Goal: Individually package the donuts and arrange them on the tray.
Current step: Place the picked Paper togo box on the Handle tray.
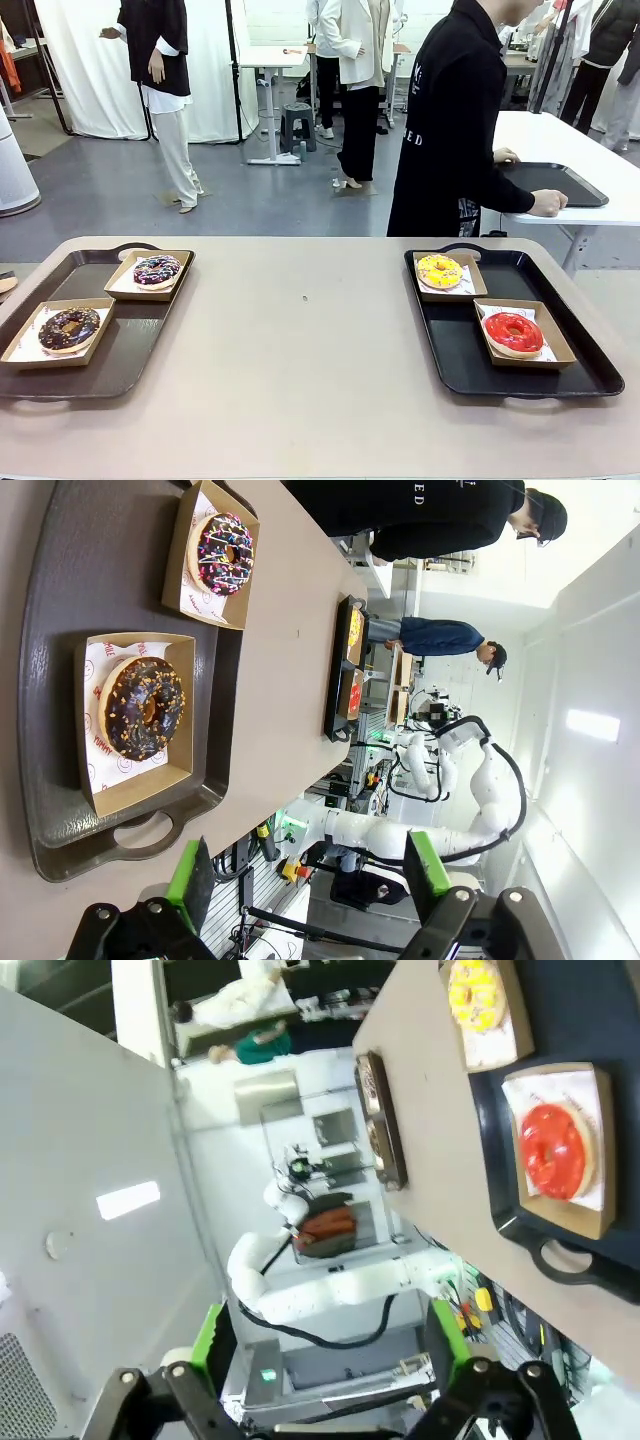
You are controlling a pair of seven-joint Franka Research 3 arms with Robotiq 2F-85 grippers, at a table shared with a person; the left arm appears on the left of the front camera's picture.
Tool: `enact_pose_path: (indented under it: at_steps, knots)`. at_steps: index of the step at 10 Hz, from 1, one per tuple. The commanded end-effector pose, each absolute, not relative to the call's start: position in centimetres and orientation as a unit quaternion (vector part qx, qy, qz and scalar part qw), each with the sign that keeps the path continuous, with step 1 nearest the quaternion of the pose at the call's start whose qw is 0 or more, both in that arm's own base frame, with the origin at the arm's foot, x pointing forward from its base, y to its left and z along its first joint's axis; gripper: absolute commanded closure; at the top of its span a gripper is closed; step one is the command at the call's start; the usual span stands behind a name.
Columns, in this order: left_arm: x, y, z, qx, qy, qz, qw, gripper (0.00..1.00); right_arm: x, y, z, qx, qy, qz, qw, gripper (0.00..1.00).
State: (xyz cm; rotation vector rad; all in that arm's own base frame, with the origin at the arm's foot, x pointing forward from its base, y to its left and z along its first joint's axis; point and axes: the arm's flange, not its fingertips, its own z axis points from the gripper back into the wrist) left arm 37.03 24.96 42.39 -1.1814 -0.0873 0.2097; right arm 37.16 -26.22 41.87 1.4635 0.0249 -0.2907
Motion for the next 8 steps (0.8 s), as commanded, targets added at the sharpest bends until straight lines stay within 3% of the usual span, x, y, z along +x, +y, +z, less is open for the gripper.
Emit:
enact_pose_path:
  at_steps: [1, 4, 6, 7, 8]
  knots:
    - [37.0, 25.0, 42.7, -0.556, -0.041, 0.102, 0.824, 0.00, 38.2, -27.9, 40.4, 0.670, -0.017, -0.107, 0.734, 0.00]
    - [37.0, 25.0, 42.7, -0.556, -0.041, 0.102, 0.824, 0.00, 39.1, -27.2, 37.9, 0.651, -0.022, -0.104, 0.752, 0.00]
    - [37.0, 25.0, 42.7, -0.556, -0.041, 0.102, 0.824, 0.00, 38.8, -25.9, 40.0, 0.611, -0.058, -0.101, 0.783, 0.00]
    - [37.0, 25.0, 42.7, -0.556, -0.041, 0.102, 0.824, 0.00, 39.3, -27.0, 37.8, 0.655, -0.017, -0.112, 0.747, 0.00]
    - [37.0, 25.0, 42.7, -0.556, -0.041, 0.102, 0.824, 0.00, 39.3, -27.0, 37.8, 0.655, -0.017, -0.112, 0.747, 0.00]
